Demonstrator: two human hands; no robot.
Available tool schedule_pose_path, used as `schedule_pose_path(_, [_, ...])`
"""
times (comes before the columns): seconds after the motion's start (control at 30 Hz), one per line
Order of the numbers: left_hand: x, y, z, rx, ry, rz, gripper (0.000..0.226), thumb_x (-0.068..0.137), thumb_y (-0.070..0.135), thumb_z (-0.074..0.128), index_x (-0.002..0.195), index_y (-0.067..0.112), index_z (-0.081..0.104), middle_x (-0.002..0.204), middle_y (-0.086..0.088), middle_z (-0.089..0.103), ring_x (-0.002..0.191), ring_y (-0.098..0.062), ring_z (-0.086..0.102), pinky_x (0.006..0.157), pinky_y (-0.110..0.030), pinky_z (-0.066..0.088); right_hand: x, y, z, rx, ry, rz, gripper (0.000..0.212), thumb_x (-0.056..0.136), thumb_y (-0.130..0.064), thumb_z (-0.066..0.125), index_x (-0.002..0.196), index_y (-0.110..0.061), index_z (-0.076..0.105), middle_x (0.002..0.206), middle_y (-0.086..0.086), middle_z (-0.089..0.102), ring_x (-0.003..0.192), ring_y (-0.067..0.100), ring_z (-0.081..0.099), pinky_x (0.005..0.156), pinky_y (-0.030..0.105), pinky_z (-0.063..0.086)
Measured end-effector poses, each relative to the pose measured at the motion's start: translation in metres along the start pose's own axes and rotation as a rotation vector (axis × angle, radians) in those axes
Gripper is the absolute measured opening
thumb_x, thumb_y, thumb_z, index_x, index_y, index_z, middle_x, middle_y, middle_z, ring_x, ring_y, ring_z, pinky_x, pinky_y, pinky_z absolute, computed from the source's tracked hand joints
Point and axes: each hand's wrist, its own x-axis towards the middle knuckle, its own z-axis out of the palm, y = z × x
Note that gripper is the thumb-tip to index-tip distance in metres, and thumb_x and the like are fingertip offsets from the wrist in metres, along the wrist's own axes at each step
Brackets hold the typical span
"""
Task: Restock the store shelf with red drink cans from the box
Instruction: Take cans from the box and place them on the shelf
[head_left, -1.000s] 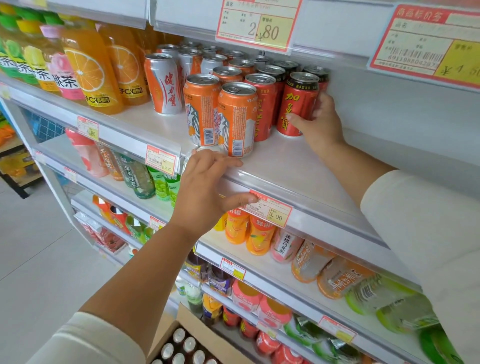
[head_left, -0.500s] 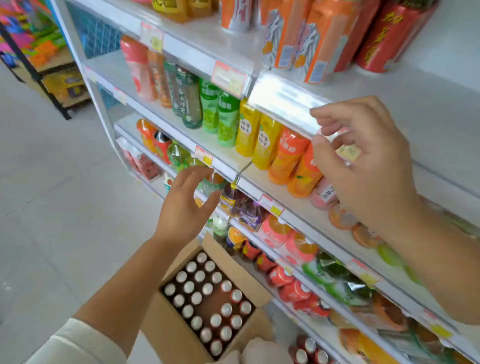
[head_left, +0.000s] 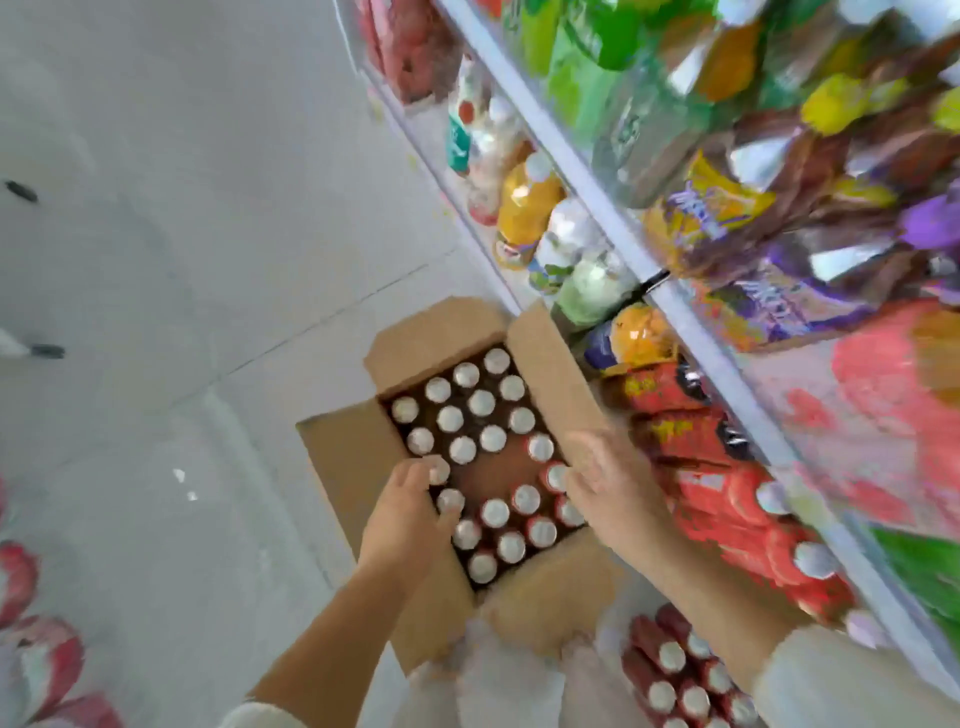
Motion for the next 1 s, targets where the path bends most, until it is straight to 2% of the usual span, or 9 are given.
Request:
schedule_pose_path(0.1, [0.054, -0.048, 0.066, -0.022, -0.027, -0.035, 0.047, 0.090, 0.033, 0.061, 0.135, 0.027, 0.046, 0.133, 0.006, 0.047, 0.121, -0.015, 0.047, 0.085, -0.022, 0.032, 0.054, 0.058, 0.075, -0.046, -0.130, 0.055, 0.039, 0.090, -0.021, 0.060, 0.129, -0.024, 0.053, 0.119, -0.007, 0.049, 0.102, 0.004, 0.051, 0.082, 0.015, 0.033])
schedule_pose_path(0.2, [0.108, -0.086, 0.120, -0.043, -0.004, -0.046, 0.057, 0.089, 0.032, 0.067, 0.142, 0.023, 0.045, 0.140, 0.003, 0.046, 0.127, -0.018, 0.044, 0.097, -0.027, 0.038, 0.107, 0.110, 0.146, -0.101, -0.183, 0.043, 0.048, 0.088, -0.024, 0.063, 0.134, -0.023, 0.049, 0.128, -0.005, 0.049, 0.114, 0.012, 0.052, 0.090, 0.022, 0.039])
schedule_pose_path(0.3, [0.159, -0.118, 0.164, 0.011, 0.017, -0.050, 0.066, 0.087, 0.036, 0.070, 0.145, 0.020, 0.041, 0.145, 0.001, 0.045, 0.130, -0.024, 0.041, 0.107, -0.033, 0.035, 0.150, 0.149, 0.202, -0.202, -0.221, -0.008, 0.055, 0.087, -0.027, 0.065, 0.138, -0.024, 0.045, 0.134, -0.002, 0.045, 0.114, 0.017, 0.050, 0.094, 0.034, 0.044])
schedule_pose_path(0.47, [0.208, -0.147, 0.219, 0.249, 0.084, 0.053, 0.074, 0.082, 0.051, 0.071, 0.144, 0.025, 0.039, 0.145, 0.005, 0.044, 0.131, -0.023, 0.036, 0.105, -0.034, 0.033, 0.194, 0.190, 0.263, -0.348, -0.196, -0.166, 0.070, 0.081, -0.027, 0.073, 0.143, -0.022, 0.041, 0.142, 0.002, 0.044, 0.130, 0.024, 0.041, 0.104, 0.033, 0.036])
schedule_pose_path(0.6, [0.229, -0.151, 0.246, 0.283, 0.183, 0.083, 0.076, 0.076, 0.047, 0.078, 0.138, 0.031, 0.038, 0.142, 0.004, 0.045, 0.125, -0.024, 0.037, 0.101, -0.037, 0.032, 0.208, 0.205, 0.287, -0.626, -0.080, -0.294, 0.084, 0.067, -0.041, 0.082, 0.140, -0.024, 0.044, 0.132, 0.001, 0.054, 0.115, 0.027, 0.048, 0.095, 0.040, 0.042])
schedule_pose_path(0.67, [0.235, -0.156, 0.255, 0.360, 0.224, 0.074, 0.080, 0.072, 0.048, 0.081, 0.134, 0.030, 0.033, 0.136, 0.006, 0.050, 0.122, -0.023, 0.041, 0.096, -0.038, 0.033, 0.210, 0.207, 0.297, -0.673, 0.006, -0.305, 0.084, 0.061, -0.044, 0.085, 0.134, -0.024, 0.049, 0.126, 0.000, 0.059, 0.109, 0.027, 0.051, 0.088, 0.041, 0.042])
schedule_pose_path(0.8, [0.240, -0.155, 0.263, 0.398, 0.325, 0.064, 0.078, 0.066, 0.046, 0.085, 0.126, 0.027, 0.038, 0.116, 0.009, 0.065, 0.111, -0.022, 0.049, 0.087, -0.037, 0.028, 0.212, 0.207, 0.306, -0.649, 0.088, -0.292, 0.076, 0.059, -0.040, 0.086, 0.126, -0.024, 0.054, 0.115, -0.003, 0.063, 0.102, 0.025, 0.051, 0.082, 0.040, 0.041])
schedule_pose_path(0.87, [0.237, -0.150, 0.256, 0.325, 0.293, 0.050, 0.074, 0.070, 0.046, 0.083, 0.129, 0.026, 0.043, 0.113, 0.008, 0.066, 0.115, -0.021, 0.045, 0.089, -0.036, 0.024, 0.210, 0.204, 0.299, -0.607, 0.077, -0.279, 0.073, 0.057, -0.038, 0.087, 0.122, -0.024, 0.056, 0.110, -0.005, 0.065, 0.101, 0.025, 0.052, 0.081, 0.039, 0.042])
schedule_pose_path(1.0, [0.205, -0.130, 0.213, 0.222, 0.258, 0.120, 0.076, 0.063, 0.045, 0.085, 0.127, 0.019, 0.055, 0.111, 0.004, 0.066, 0.114, -0.025, 0.046, 0.090, -0.036, 0.029, 0.182, 0.180, 0.256, -0.433, 0.065, -0.240, 0.073, 0.055, -0.035, 0.087, 0.122, -0.024, 0.058, 0.112, -0.006, 0.066, 0.105, 0.025, 0.051, 0.081, 0.039, 0.046])
